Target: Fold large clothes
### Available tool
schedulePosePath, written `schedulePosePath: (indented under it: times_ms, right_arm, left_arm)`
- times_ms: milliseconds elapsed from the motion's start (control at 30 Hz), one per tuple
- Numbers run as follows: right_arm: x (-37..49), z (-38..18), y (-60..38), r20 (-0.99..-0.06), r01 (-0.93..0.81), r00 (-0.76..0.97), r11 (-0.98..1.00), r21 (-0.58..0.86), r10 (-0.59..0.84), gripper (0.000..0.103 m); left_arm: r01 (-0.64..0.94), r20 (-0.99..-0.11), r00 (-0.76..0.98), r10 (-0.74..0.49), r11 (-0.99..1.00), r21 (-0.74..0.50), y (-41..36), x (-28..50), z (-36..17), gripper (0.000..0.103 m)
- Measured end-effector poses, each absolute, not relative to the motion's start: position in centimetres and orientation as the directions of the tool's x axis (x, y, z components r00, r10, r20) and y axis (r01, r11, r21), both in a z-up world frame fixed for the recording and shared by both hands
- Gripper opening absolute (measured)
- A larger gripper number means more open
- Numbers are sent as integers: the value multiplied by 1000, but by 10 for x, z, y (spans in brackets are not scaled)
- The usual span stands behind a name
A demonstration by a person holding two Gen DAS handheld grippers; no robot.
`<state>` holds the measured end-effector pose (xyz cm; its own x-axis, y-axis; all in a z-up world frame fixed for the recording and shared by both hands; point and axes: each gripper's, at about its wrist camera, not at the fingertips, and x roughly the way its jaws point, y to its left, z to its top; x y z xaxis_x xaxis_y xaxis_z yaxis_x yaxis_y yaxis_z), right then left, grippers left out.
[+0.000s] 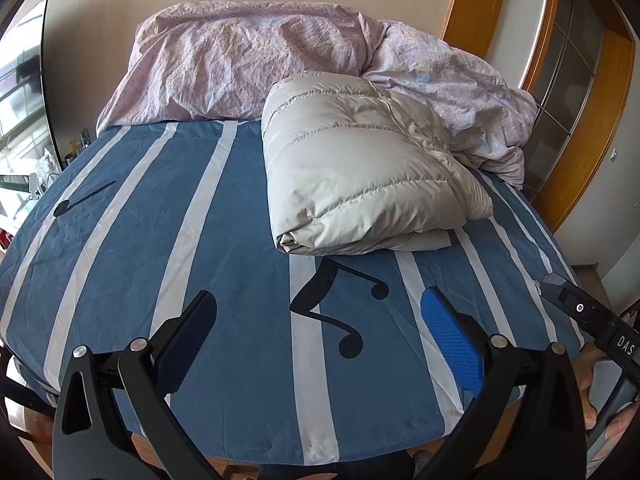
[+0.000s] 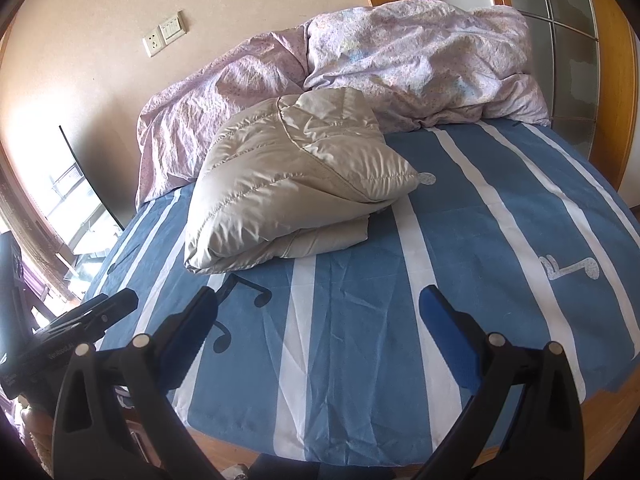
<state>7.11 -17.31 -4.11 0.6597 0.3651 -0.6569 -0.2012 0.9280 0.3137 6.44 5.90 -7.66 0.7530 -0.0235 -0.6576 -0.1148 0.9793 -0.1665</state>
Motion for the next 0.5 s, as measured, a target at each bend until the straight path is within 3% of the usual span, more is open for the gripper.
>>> schedulePosePath:
  times_ms: [500]
  right_arm:
    - [72, -40, -171, -660, -213, 644, 920, 330, 386, 101]
  left_arm:
    - [-110, -666, 745, -34, 979, -173, 60, 69, -79, 102]
